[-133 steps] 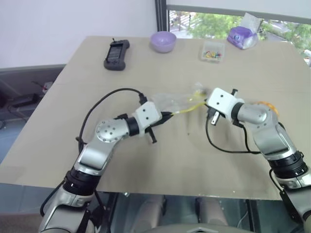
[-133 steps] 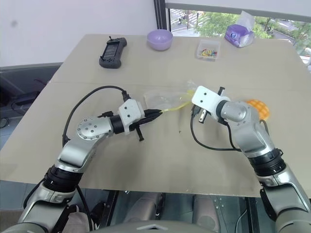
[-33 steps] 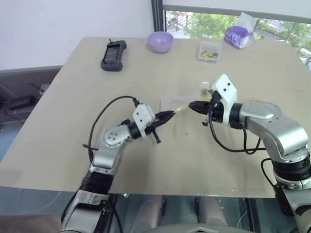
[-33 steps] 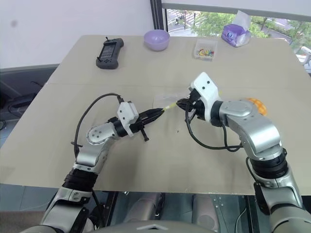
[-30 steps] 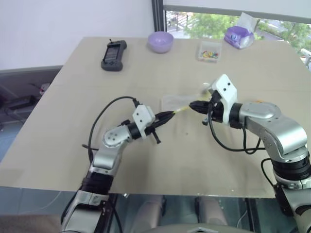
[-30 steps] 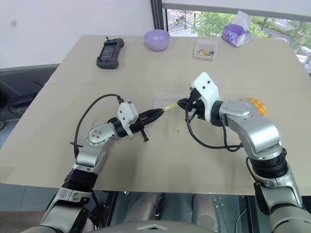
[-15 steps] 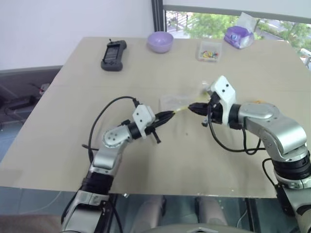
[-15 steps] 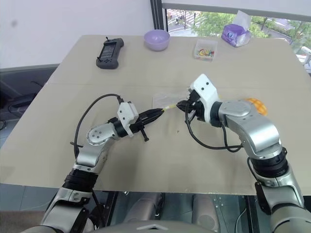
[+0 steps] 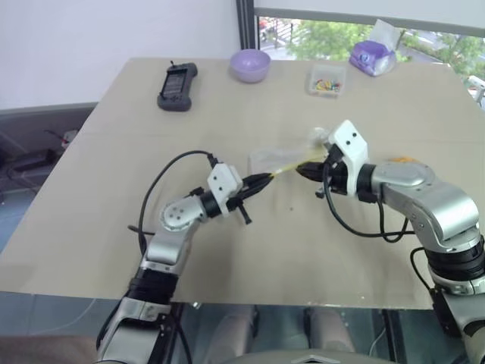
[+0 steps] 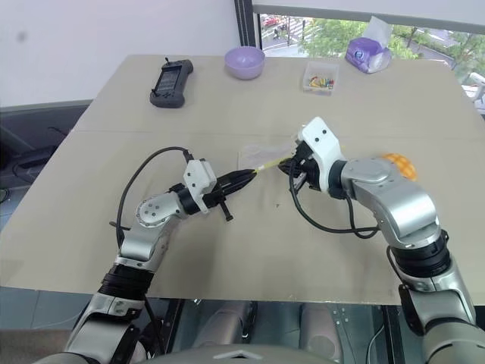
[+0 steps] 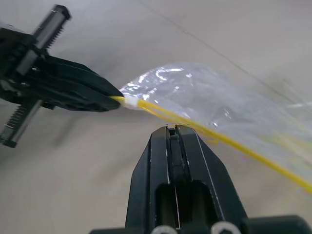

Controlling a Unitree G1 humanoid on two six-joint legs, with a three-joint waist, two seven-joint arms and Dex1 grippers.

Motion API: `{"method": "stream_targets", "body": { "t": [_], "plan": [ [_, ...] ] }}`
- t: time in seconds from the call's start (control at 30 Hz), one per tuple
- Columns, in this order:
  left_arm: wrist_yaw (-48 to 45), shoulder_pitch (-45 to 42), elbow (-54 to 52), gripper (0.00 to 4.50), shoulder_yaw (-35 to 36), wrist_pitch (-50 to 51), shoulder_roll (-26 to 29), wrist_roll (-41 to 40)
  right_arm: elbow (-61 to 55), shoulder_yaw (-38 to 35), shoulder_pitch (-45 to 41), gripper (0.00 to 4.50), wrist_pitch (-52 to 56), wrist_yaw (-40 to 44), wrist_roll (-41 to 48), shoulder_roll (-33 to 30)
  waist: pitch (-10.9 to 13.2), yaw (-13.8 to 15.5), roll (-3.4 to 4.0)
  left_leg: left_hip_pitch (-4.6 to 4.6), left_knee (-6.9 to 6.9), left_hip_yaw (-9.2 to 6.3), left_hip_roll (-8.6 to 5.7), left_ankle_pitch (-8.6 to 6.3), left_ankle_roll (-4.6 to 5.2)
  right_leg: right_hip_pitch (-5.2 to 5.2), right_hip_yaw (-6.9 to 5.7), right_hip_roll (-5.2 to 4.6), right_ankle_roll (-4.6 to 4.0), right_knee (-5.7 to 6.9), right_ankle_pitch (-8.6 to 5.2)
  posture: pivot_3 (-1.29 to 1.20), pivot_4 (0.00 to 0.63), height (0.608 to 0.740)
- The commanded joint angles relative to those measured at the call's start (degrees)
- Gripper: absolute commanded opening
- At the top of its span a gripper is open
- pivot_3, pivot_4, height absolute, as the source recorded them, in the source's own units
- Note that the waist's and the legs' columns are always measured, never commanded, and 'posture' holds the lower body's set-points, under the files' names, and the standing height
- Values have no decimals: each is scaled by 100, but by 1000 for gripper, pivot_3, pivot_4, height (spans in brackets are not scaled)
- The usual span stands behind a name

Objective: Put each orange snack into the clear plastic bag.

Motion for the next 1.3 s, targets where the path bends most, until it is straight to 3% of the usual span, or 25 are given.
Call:
{"method": "stream_targets", "body": {
  "t": [0.03, 0.57, 1.3],
  "plan": [
    [16, 18, -257, 0, -1, -43, -8, -1, -61, -105, -179, 56, 60, -96, 22, -12, 0, 0, 0, 0, 0, 0, 0, 0, 0, 0, 0, 0, 0, 0, 0, 0, 150, 740],
    [9, 12, -204, 0, -15, -92, -15, 11, -354, -243, -316, 56, 345, 86, 622, -66, 0, -2, 0, 0, 0, 0, 0, 0, 0, 0, 0, 0, 0, 0, 0, 0, 150, 740],
    [0, 78, -278, 0, -34, -82, -57, 12, -116, -184, -367, 56, 561, -411, 612, 16, 0, -1, 0, 0, 0, 0, 0, 0, 0, 0, 0, 0, 0, 0, 0, 0, 150, 740]
  ]
}}
